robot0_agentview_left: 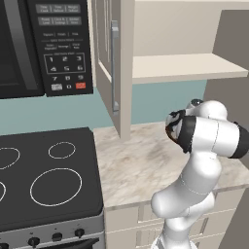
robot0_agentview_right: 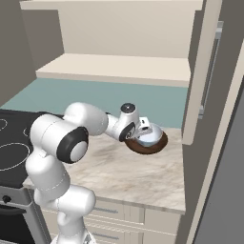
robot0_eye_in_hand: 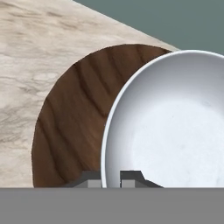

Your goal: Pick up the bowls on the counter and stack them on top of one another in the open cabinet. Place the smaller bowl on top of the larger bowl.

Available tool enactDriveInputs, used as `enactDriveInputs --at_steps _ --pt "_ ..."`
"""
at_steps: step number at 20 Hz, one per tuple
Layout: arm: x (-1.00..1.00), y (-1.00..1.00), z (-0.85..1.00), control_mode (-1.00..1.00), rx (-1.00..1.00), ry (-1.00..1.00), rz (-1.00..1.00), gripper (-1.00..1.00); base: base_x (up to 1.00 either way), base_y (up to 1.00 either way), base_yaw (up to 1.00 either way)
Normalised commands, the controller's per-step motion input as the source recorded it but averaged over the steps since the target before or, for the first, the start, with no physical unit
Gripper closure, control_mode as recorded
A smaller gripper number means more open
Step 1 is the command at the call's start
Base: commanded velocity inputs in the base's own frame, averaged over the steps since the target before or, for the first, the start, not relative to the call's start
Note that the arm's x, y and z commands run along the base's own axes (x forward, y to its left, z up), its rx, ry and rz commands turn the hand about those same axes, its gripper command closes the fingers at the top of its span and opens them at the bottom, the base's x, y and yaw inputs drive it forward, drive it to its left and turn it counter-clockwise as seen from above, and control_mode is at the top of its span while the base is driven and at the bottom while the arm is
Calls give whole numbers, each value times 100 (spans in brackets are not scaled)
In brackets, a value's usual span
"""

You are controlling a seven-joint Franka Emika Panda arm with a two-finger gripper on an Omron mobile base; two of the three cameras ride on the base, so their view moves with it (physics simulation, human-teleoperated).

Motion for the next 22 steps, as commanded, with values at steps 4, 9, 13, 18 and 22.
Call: enactDriveInputs --at_steps 4,9,13,18,22 --pt "0 0 -13 -100 0 1 4 100 0 0 0" --pt "1 0 -12 -100 0 1 4 100 0 0 0" --pt "5 0 -10 -100 0 0 4 100 0 0 0" --pt "9 0 -9 -100 0 0 5 100 0 0 0" --pt "10 0 -9 -100 0 0 5 100 0 0 0"
